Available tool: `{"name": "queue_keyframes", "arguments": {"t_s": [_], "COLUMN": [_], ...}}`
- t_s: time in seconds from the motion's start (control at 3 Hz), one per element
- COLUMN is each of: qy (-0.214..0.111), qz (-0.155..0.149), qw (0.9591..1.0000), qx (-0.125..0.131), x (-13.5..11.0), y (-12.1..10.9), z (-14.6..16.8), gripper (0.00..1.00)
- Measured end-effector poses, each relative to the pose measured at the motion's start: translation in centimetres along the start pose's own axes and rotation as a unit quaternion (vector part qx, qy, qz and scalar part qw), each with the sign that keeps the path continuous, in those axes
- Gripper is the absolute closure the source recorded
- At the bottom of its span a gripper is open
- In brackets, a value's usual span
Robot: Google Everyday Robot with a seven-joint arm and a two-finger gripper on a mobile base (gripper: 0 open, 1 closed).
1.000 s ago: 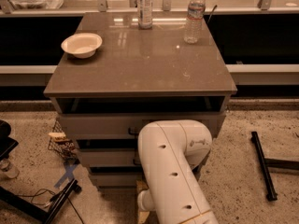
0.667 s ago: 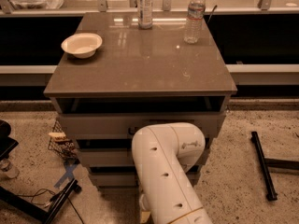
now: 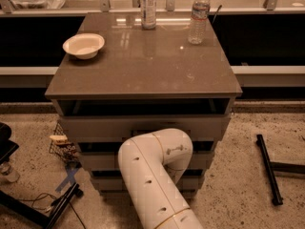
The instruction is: Open bottom drawer
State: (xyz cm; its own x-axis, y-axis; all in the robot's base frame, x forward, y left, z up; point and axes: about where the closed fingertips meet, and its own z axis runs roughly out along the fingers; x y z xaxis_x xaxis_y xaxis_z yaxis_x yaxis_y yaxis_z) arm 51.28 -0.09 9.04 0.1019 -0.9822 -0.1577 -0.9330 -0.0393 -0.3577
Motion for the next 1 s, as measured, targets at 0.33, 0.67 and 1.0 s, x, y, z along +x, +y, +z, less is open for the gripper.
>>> {"name": "queue_keyframes", "arguments": {"t_s": [0.33,0.67,1.0], "qy": [-0.004,-0.004,-0.003], "qz": [-0.001,-0.001,0.005], "qw": [1.0000,1.0000,1.0000], "qx": [-0.002,-0.002,-0.005], "x": [-0.22,-0.23,0.12], "y": [0.09,0.14,0.56], "z": [-0.03,0.01,-0.42], "gripper": [0.25,0.49,0.71]}}
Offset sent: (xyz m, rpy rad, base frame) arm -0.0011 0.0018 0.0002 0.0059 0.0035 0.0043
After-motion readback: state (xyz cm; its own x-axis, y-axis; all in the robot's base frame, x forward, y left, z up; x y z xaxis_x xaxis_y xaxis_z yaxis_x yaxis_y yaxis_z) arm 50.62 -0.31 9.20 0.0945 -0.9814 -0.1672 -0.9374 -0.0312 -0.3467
